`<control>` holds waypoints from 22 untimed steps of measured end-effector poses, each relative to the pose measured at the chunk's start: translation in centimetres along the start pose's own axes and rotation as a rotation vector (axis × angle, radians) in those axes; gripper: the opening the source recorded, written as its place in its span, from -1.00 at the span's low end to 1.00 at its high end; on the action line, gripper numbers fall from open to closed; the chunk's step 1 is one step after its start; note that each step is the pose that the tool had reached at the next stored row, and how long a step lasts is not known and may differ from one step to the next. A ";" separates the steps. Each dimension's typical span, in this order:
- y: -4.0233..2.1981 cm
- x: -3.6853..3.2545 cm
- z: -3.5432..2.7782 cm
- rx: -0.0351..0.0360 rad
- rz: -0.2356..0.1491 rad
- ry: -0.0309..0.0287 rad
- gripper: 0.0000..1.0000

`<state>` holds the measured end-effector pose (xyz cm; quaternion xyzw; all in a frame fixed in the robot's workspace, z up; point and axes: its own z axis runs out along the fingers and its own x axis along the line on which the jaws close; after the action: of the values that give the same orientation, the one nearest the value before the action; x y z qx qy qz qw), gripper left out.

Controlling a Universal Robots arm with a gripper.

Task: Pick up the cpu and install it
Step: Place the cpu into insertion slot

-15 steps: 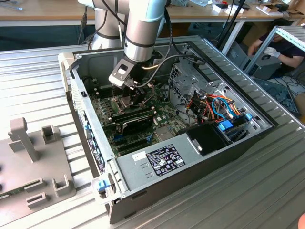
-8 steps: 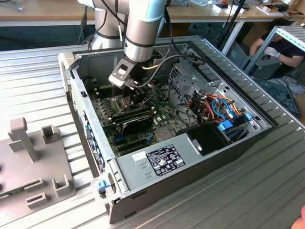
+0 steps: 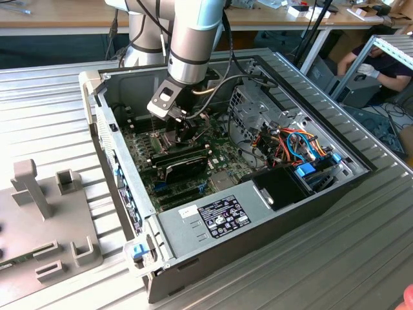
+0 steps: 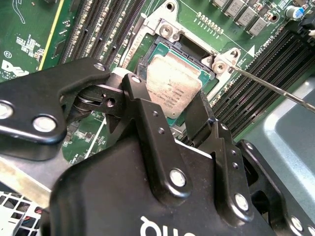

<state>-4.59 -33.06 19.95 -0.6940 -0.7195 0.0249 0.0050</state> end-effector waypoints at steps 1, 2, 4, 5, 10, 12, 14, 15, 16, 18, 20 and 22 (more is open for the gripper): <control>0.00 0.00 0.00 0.0000 0.000 0.0001 0.09; 0.00 0.00 0.01 -0.0001 0.000 0.0001 0.09; 0.00 0.00 0.01 0.0000 0.000 0.0001 0.09; 0.00 0.00 0.01 0.0000 0.000 0.0001 0.09; 0.00 0.00 0.02 0.0000 0.000 0.0001 0.09; 0.00 0.00 0.07 -0.0001 0.000 0.0003 0.09; 0.00 0.00 0.12 0.0001 0.000 0.0000 0.09; 0.00 0.00 0.15 0.0002 0.000 -0.0001 0.09; 0.00 0.00 0.16 0.0001 0.000 -0.0002 0.09; 0.01 0.00 0.17 0.0000 0.000 0.0000 0.09; 0.01 0.01 0.17 0.0000 0.000 0.0000 0.09; 0.01 0.03 0.17 -0.0001 0.000 0.0000 0.09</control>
<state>-4.59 -33.04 19.78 -0.6940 -0.7195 0.0249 0.0049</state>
